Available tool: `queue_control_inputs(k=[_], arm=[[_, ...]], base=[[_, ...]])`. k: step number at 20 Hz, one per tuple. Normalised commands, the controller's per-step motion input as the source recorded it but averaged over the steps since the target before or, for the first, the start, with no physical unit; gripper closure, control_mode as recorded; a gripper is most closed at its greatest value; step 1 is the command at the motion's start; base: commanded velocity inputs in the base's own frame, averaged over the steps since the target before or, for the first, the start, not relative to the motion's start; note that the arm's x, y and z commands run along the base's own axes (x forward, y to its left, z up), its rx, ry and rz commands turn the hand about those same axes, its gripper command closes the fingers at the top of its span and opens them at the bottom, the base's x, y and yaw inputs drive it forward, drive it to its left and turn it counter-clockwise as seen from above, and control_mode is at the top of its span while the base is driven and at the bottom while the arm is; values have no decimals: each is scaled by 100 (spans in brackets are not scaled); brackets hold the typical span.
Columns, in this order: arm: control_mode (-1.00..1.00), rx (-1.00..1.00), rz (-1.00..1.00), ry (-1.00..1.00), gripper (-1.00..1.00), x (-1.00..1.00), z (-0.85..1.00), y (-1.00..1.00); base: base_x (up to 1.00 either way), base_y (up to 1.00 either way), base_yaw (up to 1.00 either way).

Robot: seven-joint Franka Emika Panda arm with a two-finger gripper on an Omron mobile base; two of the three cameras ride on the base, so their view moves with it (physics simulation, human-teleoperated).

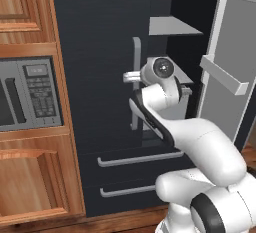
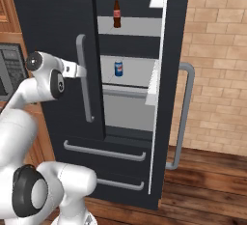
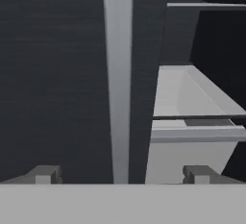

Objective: Open the fridge, grab two sodas, and place both sodas inside the bowl with ice on the dining counter.

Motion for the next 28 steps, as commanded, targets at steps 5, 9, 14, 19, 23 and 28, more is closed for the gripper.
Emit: queue_control_inputs(k=[5,9,14,19,23,28], arm=[[-100,-1,2,1,-100,33,1,0],[-100,0,0,0,-100,11,-1,0],[-100,0,0,0,-100,55,0,0],[-100,0,0,0,-100,59,-2,0],[-100,0,0,0,-100,51,-3,0],[-100,0,0,0,-100,56,-7,0]], base=[[0,0,0],[0,0,0],[0,0,0],[0,0,0],[0,0,0],[0,0,0]])
